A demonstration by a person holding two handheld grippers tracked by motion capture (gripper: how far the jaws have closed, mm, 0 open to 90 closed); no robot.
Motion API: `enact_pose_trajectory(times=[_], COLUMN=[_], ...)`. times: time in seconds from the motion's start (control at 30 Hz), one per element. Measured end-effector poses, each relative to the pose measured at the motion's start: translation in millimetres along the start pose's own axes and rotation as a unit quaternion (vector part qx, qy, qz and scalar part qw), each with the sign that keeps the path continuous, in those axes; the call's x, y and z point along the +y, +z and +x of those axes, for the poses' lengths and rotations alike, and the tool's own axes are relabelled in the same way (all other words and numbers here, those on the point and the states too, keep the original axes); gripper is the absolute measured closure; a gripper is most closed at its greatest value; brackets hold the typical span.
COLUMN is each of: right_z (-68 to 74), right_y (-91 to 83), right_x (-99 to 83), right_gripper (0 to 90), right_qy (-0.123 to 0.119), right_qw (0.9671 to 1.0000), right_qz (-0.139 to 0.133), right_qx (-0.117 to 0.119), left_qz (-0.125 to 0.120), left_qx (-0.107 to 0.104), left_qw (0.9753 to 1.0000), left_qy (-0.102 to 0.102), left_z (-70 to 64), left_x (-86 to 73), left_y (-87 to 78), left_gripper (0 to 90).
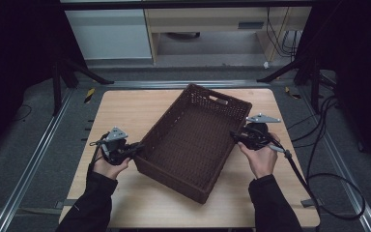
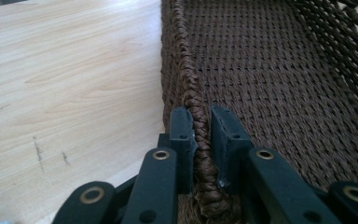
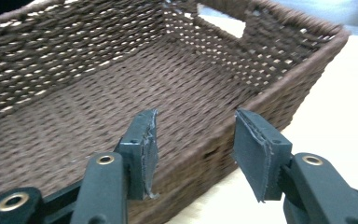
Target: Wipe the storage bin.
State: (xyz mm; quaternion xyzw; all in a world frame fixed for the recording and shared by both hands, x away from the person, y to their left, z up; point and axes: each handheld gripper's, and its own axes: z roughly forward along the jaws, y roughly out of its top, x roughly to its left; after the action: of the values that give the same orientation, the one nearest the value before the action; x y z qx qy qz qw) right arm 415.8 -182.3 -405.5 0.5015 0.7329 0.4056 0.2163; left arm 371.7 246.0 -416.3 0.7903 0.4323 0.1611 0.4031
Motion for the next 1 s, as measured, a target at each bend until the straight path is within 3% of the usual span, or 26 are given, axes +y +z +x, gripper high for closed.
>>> enact_pose_trajectory(times=[0.13,0.27,0.4,0.53,0.77,0.87,1.0], right_z=[5.4,6.2,4.9,2.4,-2.3,-2.0,0.6], right_y=[1.1,6.4,7.2,10.7,13.7,8.6,1.1], right_x=[-3.1,-6.1,-6.0,-4.8,-1.9,-1.5,-2.4], right_gripper=[49.2,52.3,54.5,56.5,57.3,55.8,55.4], right_qy=[-0.006,-0.017,-0.020,-0.020,-0.012,-0.014,-0.022], right_qw=[0.9999,0.9997,0.9997,0.9998,0.9999,0.9999,0.9997], right_qz=[0.006,0.020,0.016,0.009,0.003,-0.001,-0.004], right_qx=[0.010,0.000,0.001,-0.003,-0.002,-0.002,0.003], left_qz=[-0.001,-0.005,-0.023,-0.026,-0.009,-0.010,-0.011], left_qx=[-0.006,-0.001,0.006,0.001,-0.005,-0.014,-0.005], left_qw=[1.0000,0.9999,0.9995,0.9992,0.9996,0.9997,0.9998], left_qy=[0.003,0.016,0.022,0.030,0.025,0.018,0.017], left_z=[-8.5,-8.7,-3.4,-0.3,0.0,-0.7,-4.1], left_x=[-4.0,0.0,10.9,24.4,32.1,31.0,28.7], left_y=[-4.1,-6.3,-8.2,0.7,28.6,32.7,31.7], left_gripper=[76.2,70.8,66.4,63.8,65.8,70.5,73.5])
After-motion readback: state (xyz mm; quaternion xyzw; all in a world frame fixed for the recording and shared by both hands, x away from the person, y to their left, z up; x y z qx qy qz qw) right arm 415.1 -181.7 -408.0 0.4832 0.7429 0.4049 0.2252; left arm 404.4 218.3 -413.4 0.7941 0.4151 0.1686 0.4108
